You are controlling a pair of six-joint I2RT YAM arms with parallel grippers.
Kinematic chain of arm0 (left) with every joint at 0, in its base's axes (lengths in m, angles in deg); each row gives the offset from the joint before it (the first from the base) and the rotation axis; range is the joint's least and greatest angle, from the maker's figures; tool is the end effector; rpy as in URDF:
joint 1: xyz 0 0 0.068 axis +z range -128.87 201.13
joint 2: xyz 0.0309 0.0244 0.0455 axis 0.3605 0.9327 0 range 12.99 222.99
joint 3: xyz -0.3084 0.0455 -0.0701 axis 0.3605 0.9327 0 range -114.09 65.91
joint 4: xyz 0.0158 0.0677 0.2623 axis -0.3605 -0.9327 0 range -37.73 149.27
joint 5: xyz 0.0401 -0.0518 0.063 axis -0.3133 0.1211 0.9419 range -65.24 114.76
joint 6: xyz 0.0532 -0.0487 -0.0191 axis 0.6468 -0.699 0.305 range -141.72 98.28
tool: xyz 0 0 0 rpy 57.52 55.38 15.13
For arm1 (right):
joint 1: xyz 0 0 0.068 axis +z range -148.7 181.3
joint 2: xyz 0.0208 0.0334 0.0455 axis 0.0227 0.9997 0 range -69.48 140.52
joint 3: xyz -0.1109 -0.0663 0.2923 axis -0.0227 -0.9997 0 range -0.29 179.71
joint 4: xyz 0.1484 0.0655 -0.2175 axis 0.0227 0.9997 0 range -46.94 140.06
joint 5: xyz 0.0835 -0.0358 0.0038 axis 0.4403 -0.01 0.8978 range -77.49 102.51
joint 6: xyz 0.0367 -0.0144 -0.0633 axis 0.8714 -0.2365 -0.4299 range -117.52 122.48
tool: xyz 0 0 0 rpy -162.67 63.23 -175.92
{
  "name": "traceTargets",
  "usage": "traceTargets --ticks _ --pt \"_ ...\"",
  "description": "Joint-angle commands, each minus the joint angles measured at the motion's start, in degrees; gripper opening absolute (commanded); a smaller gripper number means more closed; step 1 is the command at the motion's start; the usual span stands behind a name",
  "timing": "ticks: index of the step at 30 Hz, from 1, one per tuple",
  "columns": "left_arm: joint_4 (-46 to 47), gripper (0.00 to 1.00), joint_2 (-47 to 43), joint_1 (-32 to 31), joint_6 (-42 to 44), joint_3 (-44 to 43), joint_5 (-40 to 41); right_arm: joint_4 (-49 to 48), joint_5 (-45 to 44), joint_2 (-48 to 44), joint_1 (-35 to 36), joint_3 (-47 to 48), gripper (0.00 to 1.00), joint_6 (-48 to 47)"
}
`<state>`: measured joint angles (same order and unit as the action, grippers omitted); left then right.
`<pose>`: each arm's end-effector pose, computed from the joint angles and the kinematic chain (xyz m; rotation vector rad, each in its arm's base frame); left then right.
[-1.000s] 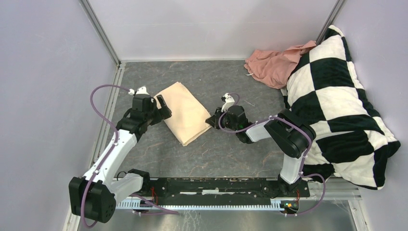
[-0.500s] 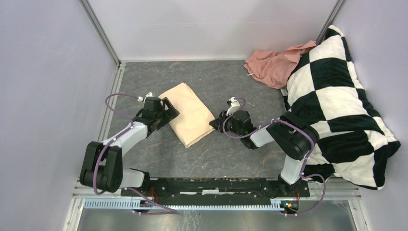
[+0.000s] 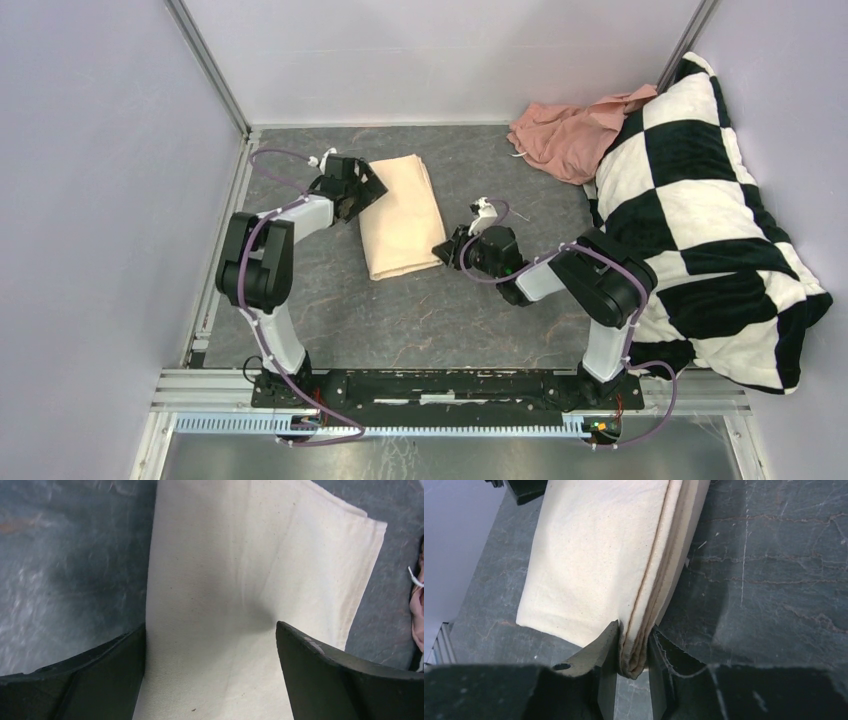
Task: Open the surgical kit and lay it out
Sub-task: Move the surgical kit at the center of the board.
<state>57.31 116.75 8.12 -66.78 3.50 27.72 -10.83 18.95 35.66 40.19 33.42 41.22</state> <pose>0.4149 -0.0924 0.1991 -0.6792 2.2692 -0.4425 0.2834 0.2376 0.1506 -0.0854 2.0081 1.0103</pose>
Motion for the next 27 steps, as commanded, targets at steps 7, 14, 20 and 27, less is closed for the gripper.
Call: traceTargets --ticks 7,14,20,27 --pt "6.9 1.0 10.7 0.1 7.4 -12.9 5.1 5.4 3.8 8.8 0.3 15.7 0.34 -3.9" --pt "10.3 1.0 14.0 0.3 13.4 -15.9 8.5 7.3 6.7 13.5 0.4 23.7 0.37 -6.4" --pt "4.8 1.0 12.9 0.5 16.3 -15.9 22.0 6.5 7.8 16.5 0.7 27.2 0.39 -4.2" --pt "1.5 1.0 4.1 0.4 16.3 -11.1 28.2 10.4 2.6 10.5 0.9 24.2 0.77 -11.0"
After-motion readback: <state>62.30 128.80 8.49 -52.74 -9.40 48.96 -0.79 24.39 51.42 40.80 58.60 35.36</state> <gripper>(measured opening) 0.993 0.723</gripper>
